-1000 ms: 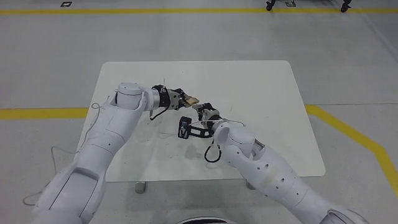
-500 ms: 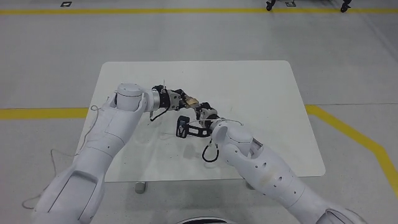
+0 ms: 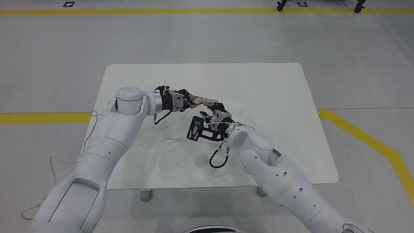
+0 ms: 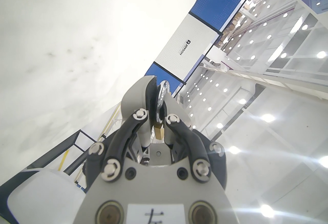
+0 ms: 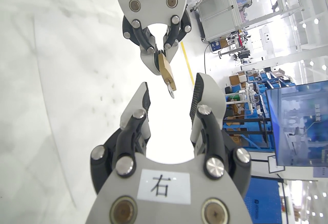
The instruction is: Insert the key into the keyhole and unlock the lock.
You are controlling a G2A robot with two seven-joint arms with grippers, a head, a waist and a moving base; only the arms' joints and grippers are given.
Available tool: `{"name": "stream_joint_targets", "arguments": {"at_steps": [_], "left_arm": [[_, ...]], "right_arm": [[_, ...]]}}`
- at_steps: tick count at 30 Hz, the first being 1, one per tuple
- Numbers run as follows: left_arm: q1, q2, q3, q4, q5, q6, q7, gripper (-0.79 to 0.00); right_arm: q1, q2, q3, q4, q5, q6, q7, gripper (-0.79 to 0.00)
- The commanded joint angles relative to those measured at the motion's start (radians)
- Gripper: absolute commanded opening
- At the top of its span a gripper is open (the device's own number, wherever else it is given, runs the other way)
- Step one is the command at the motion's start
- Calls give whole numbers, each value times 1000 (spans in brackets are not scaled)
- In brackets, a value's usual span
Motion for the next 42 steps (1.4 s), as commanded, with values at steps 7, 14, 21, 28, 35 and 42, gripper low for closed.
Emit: {"name": "stream_joint_targets", "arguments": {"at_steps": [7,14,21,28,35,42], "left_arm": [[5,0,-23,22,-20,-285,-78,-785],[8,0,-33,49,-5,-608,-185,-785],[1,-7,-14,38,27,-728,-229,-785],[0,-11,-6,32,37,-730,-211,-785],[6,-14,-1,25,40,-723,-208,-785],[11,-14,-1,8,43,-711,-208,-785]], "right_arm": [[-99,28,172,-9,284,-66,-342,-785],[-134,55,284,60,459,-281,-561,-785],[-55,59,249,142,488,-462,-519,-785],[-4,58,215,179,501,-497,-533,-785],[37,53,178,221,506,-474,-539,-785],[75,46,154,248,530,-444,-508,-785]]}}
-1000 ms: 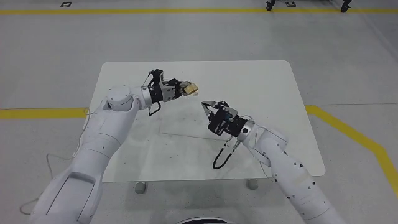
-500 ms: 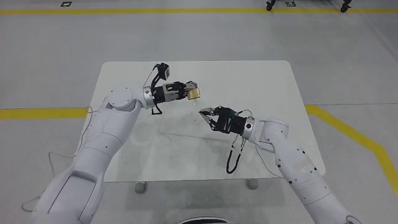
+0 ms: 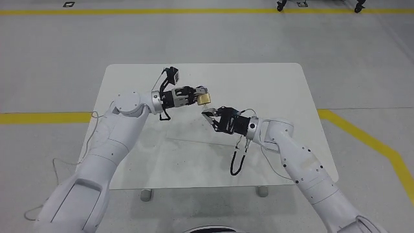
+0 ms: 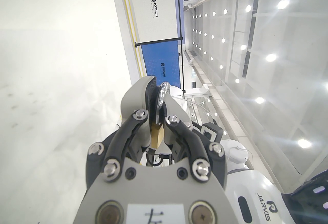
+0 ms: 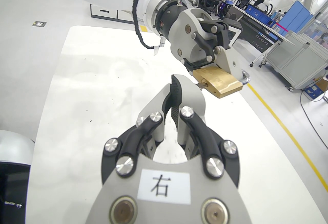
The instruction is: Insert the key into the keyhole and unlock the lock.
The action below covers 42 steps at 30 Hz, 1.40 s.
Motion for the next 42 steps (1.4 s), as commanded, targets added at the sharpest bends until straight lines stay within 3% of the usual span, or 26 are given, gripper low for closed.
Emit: {"name": "stream_joint_targets", "arguments": {"at_steps": [1,7,9,10,11,13,21,22,23,26,33,42], "left_arm": [[1,0,-1,-4,2,0,1,-785],[2,3,-15,-5,-7,0,4,-785],[2,3,-18,-6,-9,-1,3,-785],[2,4,-19,-6,-8,-3,4,-785],[0,4,-24,-5,-1,-13,18,-785],[-1,8,-36,3,51,-57,120,-785],[-1,8,-36,3,51,-57,120,-785],[11,7,-47,3,29,-55,150,-785],[21,8,-54,-1,19,-54,170,-785],[40,6,-55,-12,9,-39,199,-785],[44,-1,-39,-31,54,23,298,-785],[57,7,-36,-92,142,166,350,-785]], "right_arm": [[4,-1,-3,2,5,4,4,-785],[-10,6,4,0,18,-9,-23,-785],[-22,10,10,-4,18,-14,-40,-702],[-29,11,14,-5,16,-14,-48,-634],[-36,13,17,-7,15,-12,-56,-480],[-51,16,23,-11,13,6,-64,0],[-56,17,26,-12,7,20,-57,0],[-58,16,27,-19,7,41,-58,-305],[-63,14,24,-35,-8,94,-66,-419],[-76,6,-16,-51,-69,222,-120,-496],[-53,-15,-108,-47,-248,465,-149,-536],[-36,-29,-164,-35,-509,693,2,-570]]}}
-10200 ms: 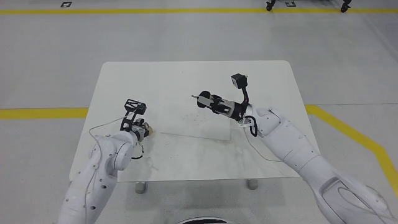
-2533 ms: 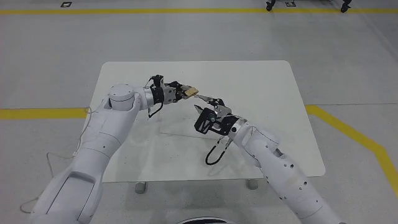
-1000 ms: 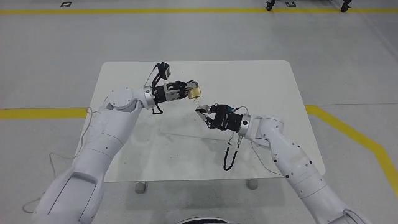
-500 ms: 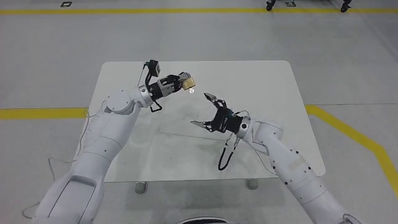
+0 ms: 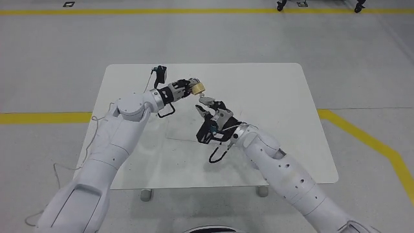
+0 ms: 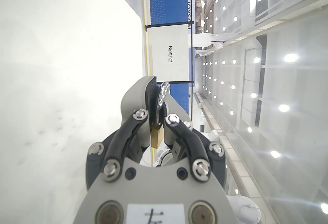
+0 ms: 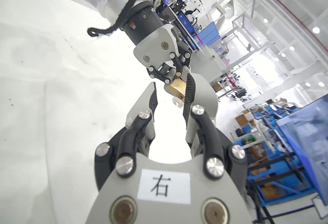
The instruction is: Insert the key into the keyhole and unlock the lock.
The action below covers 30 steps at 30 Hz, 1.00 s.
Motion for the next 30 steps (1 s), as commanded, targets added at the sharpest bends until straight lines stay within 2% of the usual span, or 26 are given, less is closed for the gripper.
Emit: {"name": "stream_joint_targets", "arguments": {"at_steps": [1,12,21,23,30], "left_arm": [[9,2,-3,-18,6,15,3,-785],[37,10,-22,-79,31,61,7,-785],[52,13,-26,-109,50,83,5,-785],[52,13,-25,-109,53,86,4,-785],[48,11,-20,-108,62,83,2,-785]], "right_arm": [[0,-2,-8,0,-48,27,26,-563],[8,-11,-22,11,-180,70,150,-551],[22,-23,-33,32,-228,91,205,-656],[26,-26,-36,38,-232,87,213,-785],[31,-35,-35,44,-208,75,213,-785]]}}
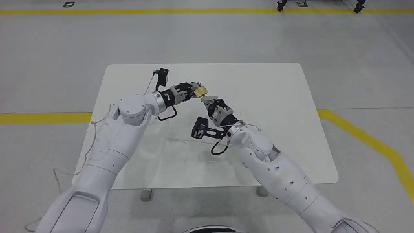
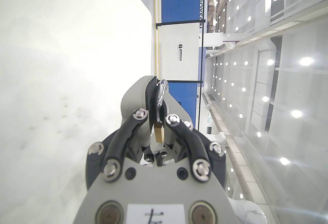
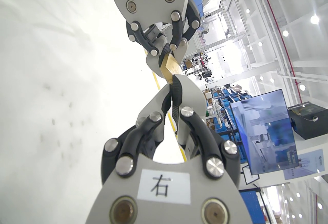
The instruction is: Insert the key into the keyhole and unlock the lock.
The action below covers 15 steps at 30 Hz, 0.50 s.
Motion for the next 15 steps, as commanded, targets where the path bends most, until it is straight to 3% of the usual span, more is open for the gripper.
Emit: {"name": "stream_joint_targets", "arguments": {"at_steps": [1,15], "left_arm": [[-2,0,2,1,9,-6,-2,-785],[0,-7,10,11,0,-99,-18,-785]], "right_arm": [[0,-1,3,2,16,-11,-6,-785],[-20,-10,85,-7,325,-109,-72,-785]]}}
